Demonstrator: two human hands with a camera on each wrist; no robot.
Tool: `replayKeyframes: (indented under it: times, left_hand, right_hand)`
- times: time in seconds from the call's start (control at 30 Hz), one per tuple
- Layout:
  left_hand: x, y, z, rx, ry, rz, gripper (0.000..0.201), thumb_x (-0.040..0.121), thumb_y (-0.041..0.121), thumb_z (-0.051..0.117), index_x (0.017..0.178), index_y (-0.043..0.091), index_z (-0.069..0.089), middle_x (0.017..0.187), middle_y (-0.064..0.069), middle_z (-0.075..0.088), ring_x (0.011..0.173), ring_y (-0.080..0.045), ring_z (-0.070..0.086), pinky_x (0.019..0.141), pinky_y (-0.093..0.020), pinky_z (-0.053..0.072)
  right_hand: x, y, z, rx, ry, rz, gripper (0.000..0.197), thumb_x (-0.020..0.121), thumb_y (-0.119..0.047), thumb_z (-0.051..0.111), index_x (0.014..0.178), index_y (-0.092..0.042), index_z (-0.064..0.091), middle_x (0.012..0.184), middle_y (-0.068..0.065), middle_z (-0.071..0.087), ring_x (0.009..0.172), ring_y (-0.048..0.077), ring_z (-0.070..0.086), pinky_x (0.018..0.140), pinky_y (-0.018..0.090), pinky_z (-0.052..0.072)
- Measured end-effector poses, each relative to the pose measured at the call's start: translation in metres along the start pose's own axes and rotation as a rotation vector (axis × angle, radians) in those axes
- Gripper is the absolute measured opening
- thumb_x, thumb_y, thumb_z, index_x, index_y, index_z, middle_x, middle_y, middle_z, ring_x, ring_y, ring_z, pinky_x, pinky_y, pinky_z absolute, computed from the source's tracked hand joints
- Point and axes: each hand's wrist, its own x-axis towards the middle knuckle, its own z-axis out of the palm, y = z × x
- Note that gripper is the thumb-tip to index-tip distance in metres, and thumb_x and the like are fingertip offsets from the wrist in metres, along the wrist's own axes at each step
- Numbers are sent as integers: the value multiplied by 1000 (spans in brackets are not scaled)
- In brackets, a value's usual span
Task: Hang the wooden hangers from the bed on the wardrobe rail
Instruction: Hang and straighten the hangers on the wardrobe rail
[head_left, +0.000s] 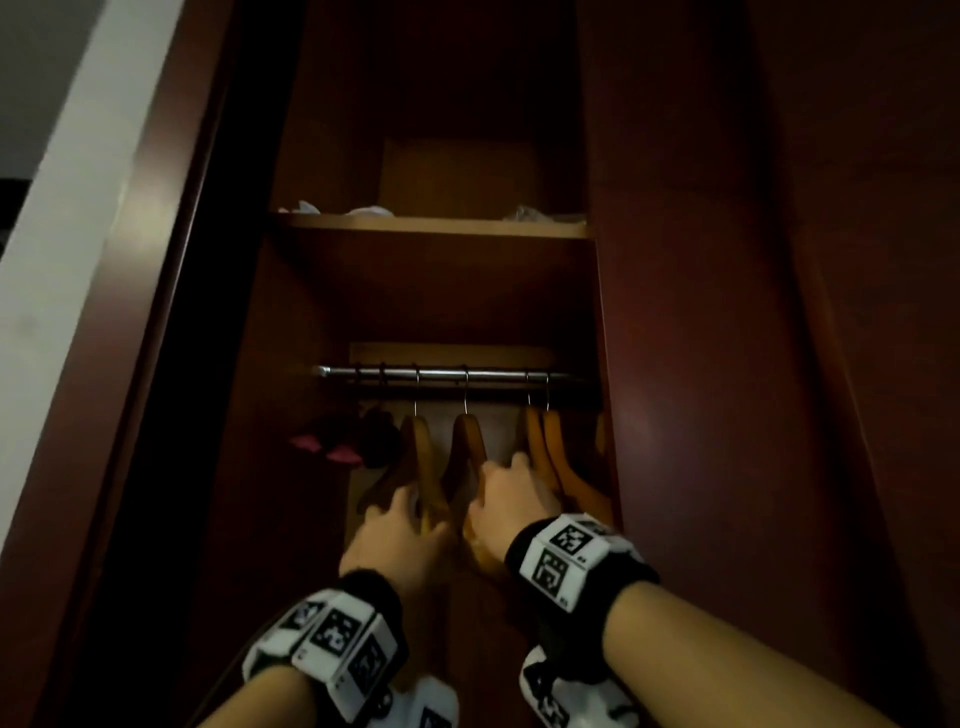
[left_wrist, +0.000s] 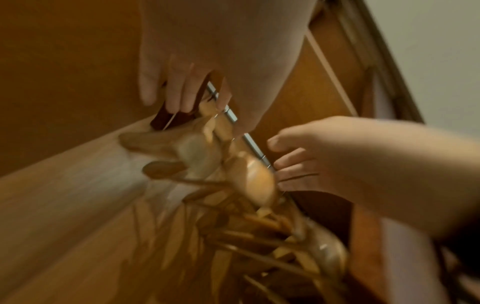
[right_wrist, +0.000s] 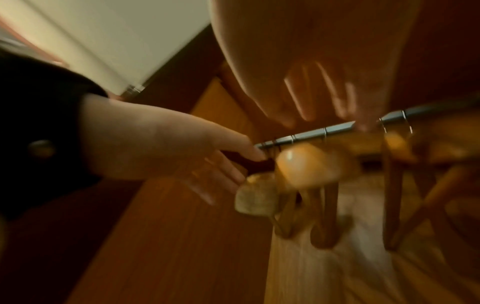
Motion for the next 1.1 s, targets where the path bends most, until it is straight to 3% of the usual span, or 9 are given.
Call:
replayKeyframes:
  times: [0.13,0.3,0.43,0.53,0.63,0.8,1.0,1.1]
  left_hand:
    - [8,-4,14,-5,-90,-18,79,82,57,53,146,29,16,139,-12,40,123,-28,50,101,-37,42]
    - [14,-7,24,16,-107,8,81,80,49,60,144,32,14,130,-8,49,118,-26,54,98,-34,45]
    - [22,-10,31,42,-123,-11,81,82,43,60,145,26,12,130,-7,52,117,-25,56,97,-35,47]
    - [24,-11,30,75,-123,-40,71,91,36,52,146,19,11,135,-11,45,121,-25,54,100,-34,45]
    - [21,-13,26,149,-119,-16,62,96,26,44,146,13,10,137,-16,36,121,-29,52,102,-35,43]
    - [19,-16,21,164,-91,39,71,95,32,45,149,20,1,135,-17,39,121,-32,50,99,-36,43]
    - [23,-12,13,110,-64,95,69,94,33,49,149,24,8,132,-16,44,118,-34,51,97,-37,43]
    - [25,-15,7,114,-80,114,68,93,33,50,149,23,12,131,-15,47,116,-32,53,98,-37,46]
  right_hand:
    - [11,1,24,21,-58,112,42,97,-33,39,135,-16,41,138,12,34,123,28,45,98,37,42]
    - [20,9,26,62,-23,94,42,99,-37,35,135,-17,41,134,8,42,119,26,51,94,34,44]
    - [24,10,28,170,-116,115,62,94,-42,46,147,-24,21,136,9,42,124,27,48,94,32,43]
    - [26,8,28,276,-142,127,69,93,-35,50,150,-32,10,132,7,49,119,23,53,84,25,43]
    - [26,7,28,344,-102,150,66,93,-33,50,149,-33,14,133,6,49,120,24,52,86,25,42]
    - [24,10,26,413,-61,211,61,95,-32,48,149,-27,20,135,6,51,123,24,51,93,28,43]
    - [30,23,27,226,-63,241,66,92,-37,50,149,-21,21,138,13,47,124,30,49,98,34,45]
    - [29,29,23,170,-20,208,47,97,-37,41,138,-15,40,125,13,56,112,29,57,88,34,51]
